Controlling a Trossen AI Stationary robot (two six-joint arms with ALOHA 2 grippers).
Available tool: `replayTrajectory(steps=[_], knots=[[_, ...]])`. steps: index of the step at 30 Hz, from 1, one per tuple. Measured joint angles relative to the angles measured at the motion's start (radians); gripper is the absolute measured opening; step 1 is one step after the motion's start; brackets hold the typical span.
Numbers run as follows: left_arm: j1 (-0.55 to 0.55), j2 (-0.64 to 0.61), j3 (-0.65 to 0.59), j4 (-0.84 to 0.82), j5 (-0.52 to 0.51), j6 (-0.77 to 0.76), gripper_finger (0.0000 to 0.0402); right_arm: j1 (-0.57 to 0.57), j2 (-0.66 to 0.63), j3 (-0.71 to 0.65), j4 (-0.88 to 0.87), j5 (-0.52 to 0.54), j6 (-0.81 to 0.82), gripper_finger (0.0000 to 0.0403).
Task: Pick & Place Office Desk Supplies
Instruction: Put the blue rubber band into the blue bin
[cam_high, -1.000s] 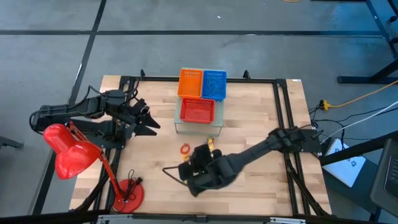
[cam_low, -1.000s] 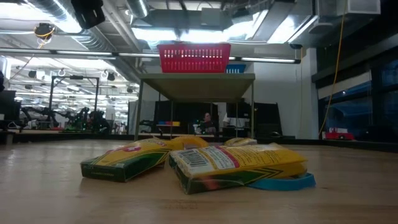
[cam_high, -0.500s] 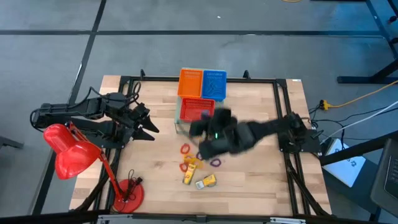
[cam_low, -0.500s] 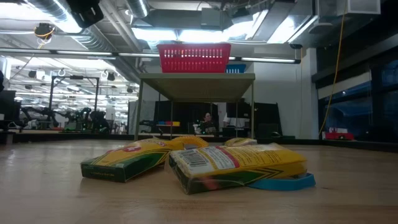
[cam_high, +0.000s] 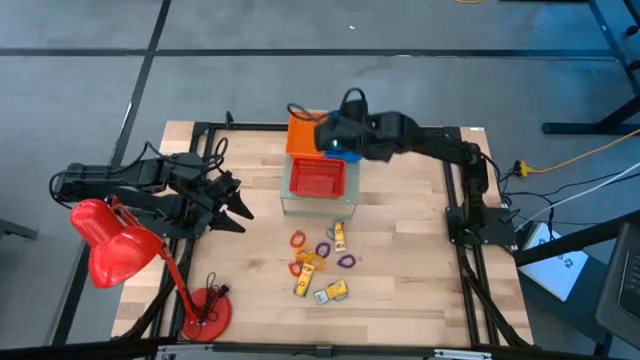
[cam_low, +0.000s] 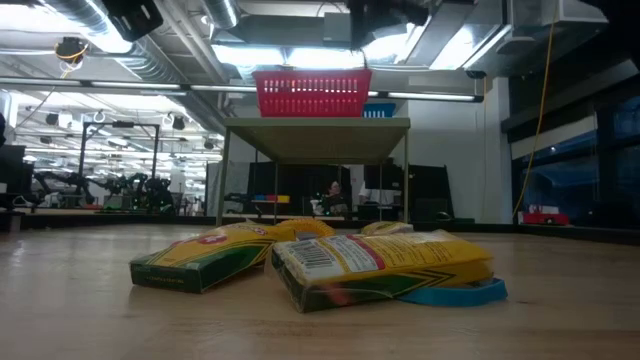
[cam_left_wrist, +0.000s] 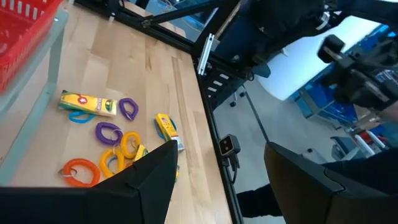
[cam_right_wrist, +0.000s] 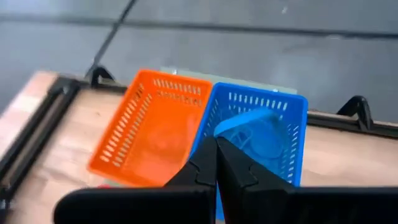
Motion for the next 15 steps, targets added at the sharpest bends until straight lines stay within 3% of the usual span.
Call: replayTrajectory(steps=[7,15], knots=[[0.0,0.0,0.0,0.0,0.0,0.02,0.0239,-0.098,0.031,-0.001,0.01,-0.166,-0.146,0.0],[0.0,0.0,0.0,0.001,0.0,0.028,0.0239,-0.143,0.055,0.0,-0.028,-0.238,-0.225,0.0015]])
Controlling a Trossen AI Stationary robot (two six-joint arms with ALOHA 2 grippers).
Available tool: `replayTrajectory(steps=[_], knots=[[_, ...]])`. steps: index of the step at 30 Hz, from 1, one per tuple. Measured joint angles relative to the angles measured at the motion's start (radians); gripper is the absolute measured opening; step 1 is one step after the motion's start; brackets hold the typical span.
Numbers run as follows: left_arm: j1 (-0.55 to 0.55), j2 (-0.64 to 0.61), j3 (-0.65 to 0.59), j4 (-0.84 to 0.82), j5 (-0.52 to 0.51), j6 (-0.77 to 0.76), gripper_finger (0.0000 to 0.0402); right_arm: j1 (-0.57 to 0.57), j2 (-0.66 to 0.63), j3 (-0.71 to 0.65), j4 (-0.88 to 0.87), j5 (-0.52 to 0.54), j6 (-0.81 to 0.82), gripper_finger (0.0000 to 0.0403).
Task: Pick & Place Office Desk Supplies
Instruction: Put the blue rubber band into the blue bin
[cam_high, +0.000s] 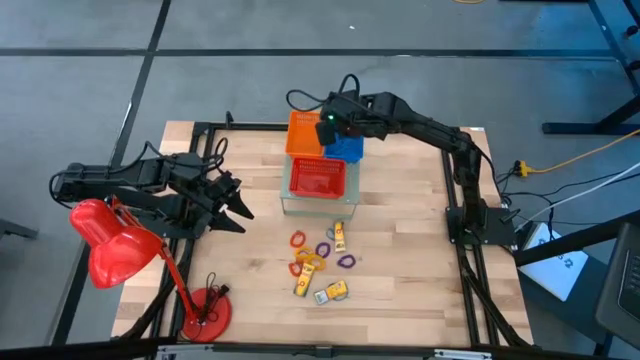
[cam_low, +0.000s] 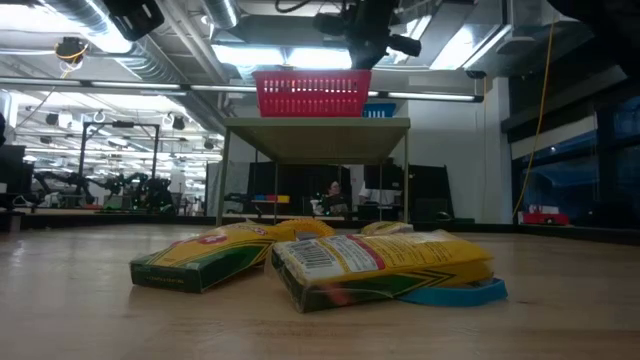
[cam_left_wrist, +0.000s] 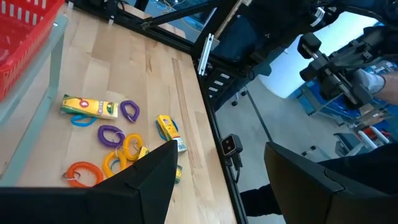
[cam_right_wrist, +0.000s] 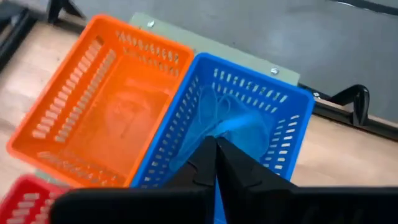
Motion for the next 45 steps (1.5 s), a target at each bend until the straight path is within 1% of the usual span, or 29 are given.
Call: replayTrajectory(steps=[3,11,13,16,18,21,25,28,31,33,36,39,41,45], knots=[[0.0,0.0,0.0,0.0,0.001,0.0,0.0239,0.0,0.002,0.0,0.006,-0.006,-0.015,0.005],[-0.002,0.0,0.0,0.0,0.002,-0.01,0.0239,-0.002,0.002,0.0,0.004,-0.005,-0.049,0.0183],[-0.01,0.0,0.0,0.0,0.002,-0.015,0.0239,0.006,0.001,0.0,0.01,-0.012,-0.056,0.0205],[-0.025,-0.004,0.0,-0.004,0.003,-0.016,0.0239,0.051,-0.011,0.0,0.019,-0.048,-0.06,0.022],[-0.035,-0.005,0.0,-0.01,0.004,-0.016,0.0239,0.107,-0.018,0.0,0.017,-0.072,-0.036,0.0221],[-0.051,-0.011,0.0,-0.04,0.003,-0.024,0.0239,0.2,-0.02,0.0,0.022,-0.086,0.066,0.0211],[-0.069,-0.011,0.0,-0.062,0.001,-0.027,0.0239,0.363,-0.022,0.0,0.055,-0.018,0.261,0.019],[-0.077,-0.011,0.0,-0.061,0.001,-0.028,0.0239,0.474,0.002,0.001,0.101,0.017,0.386,0.0172],[-0.078,-0.011,0.0,-0.061,0.001,-0.04,0.0239,0.549,0.042,0.0,0.154,0.058,0.496,0.0154],[-0.078,-0.011,0.0,-0.061,0.001,-0.053,0.0239,0.586,0.078,0.0,0.169,0.062,0.567,0.0143],[-0.078,-0.01,0.0,-0.059,0.001,-0.069,0.0239,0.622,0.147,0.0,0.202,0.027,0.662,0.0132],[-0.078,-0.01,0.0,-0.056,0.001,-0.084,0.0239,0.625,0.212,0.0,0.21,-0.03,0.697,0.0128],[-0.078,-0.011,0.0,-0.051,0.001,-0.092,0.0239,0.62,0.253,0.0,0.152,-0.051,0.7,0.0128],[-0.078,-0.008,0.0,-0.048,0.001,-0.103,0.0239,0.592,0.322,0.0,-0.033,-0.114,0.69,0.0128]])
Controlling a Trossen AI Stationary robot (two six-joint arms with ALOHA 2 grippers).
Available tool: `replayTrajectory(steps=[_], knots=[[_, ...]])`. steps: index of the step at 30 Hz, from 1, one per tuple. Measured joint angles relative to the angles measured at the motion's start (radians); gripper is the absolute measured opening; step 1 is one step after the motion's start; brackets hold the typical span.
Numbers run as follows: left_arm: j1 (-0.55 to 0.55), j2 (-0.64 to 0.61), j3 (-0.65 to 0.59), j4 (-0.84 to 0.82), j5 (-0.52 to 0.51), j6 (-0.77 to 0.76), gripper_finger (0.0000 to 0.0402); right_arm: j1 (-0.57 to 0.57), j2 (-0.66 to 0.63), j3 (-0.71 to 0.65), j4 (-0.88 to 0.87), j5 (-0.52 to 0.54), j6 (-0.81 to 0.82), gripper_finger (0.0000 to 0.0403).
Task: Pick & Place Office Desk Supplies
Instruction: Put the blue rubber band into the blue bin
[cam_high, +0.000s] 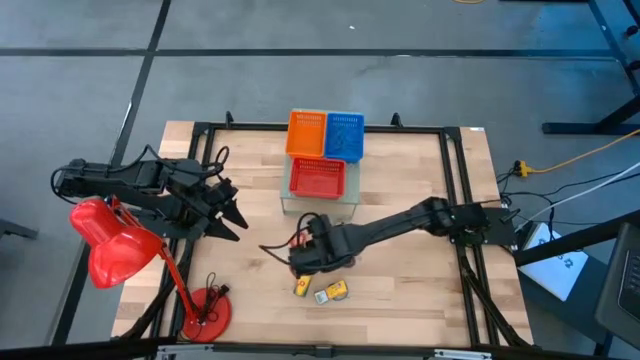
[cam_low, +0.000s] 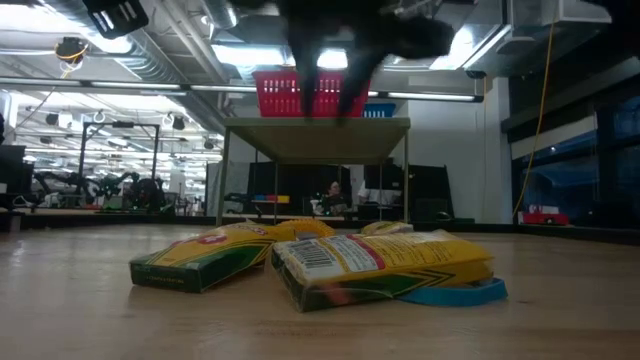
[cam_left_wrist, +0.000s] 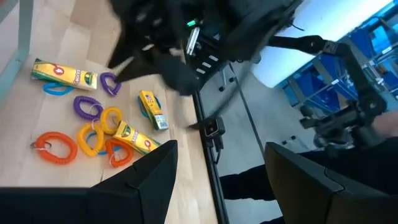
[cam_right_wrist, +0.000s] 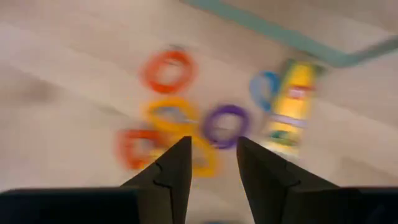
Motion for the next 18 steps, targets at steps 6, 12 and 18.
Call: replayTrajectory(steps=[6,12,18], knots=[[0.0,0.013,0.0,0.009,0.002,-0.033,0.0239,-0.044,0.055,0.0,-0.005,-0.041,-0.082,0.0158],[0.0,0.025,0.0,0.05,0.003,-0.069,0.0239,-0.059,0.103,0.0,-0.037,0.001,-0.088,0.0185],[0.0,0.027,0.0,0.052,0.003,-0.088,0.0239,-0.07,0.14,0.0,-0.054,-0.018,-0.091,0.0187]])
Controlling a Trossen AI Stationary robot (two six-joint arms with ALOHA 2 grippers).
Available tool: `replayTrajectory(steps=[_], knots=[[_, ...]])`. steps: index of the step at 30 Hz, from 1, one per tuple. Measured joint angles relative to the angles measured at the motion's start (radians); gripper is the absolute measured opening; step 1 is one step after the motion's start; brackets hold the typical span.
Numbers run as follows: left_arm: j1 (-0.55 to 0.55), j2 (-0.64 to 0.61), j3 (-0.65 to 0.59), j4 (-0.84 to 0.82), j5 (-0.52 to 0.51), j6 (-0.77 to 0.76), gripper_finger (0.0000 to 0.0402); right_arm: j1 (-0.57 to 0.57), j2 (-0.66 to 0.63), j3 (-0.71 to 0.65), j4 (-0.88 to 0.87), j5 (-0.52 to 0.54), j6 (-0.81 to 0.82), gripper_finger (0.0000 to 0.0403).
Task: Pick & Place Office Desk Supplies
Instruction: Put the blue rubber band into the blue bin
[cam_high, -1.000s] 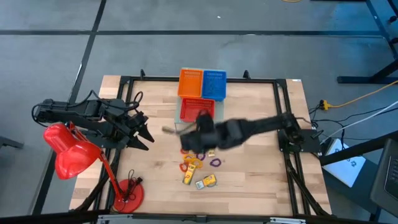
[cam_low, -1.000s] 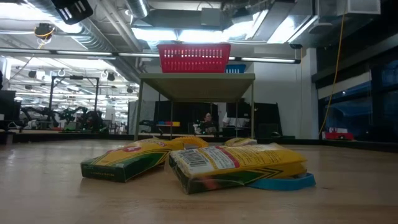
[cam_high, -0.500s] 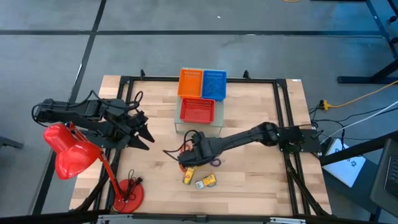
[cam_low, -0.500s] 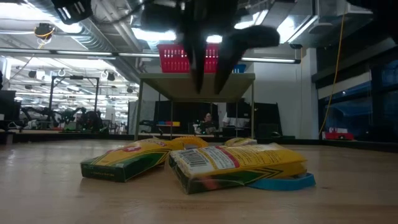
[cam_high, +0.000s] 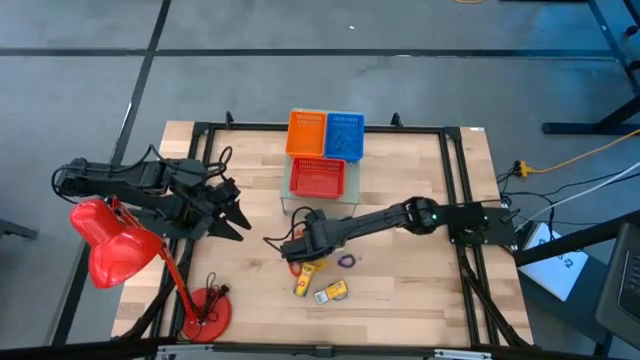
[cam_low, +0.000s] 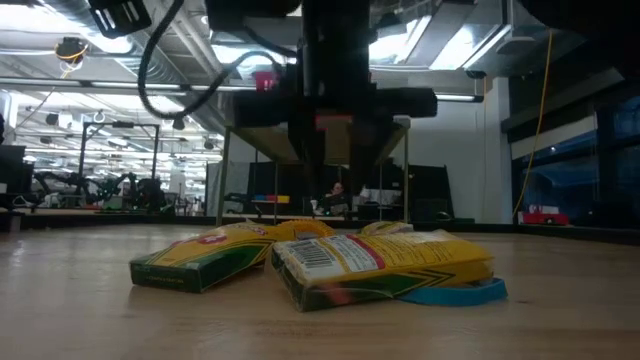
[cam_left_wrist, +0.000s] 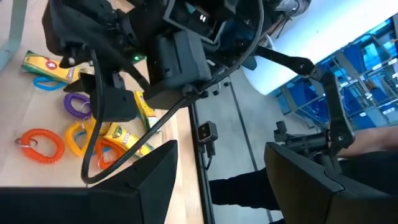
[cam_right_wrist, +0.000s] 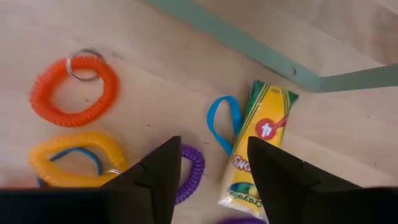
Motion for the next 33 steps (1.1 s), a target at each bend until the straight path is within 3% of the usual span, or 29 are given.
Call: replayTrajectory(steps=[18,33], knots=[[0.0,0.0,0.0,0.001,0.0,-0.039,0.0239,-0.019,0.037,-0.068,0.076,0.011,-0.033,0.0184],[0.0,0.009,0.0,0.001,0.0,-0.096,0.0239,-0.014,0.033,-0.118,0.117,0.057,-0.021,0.0105]])
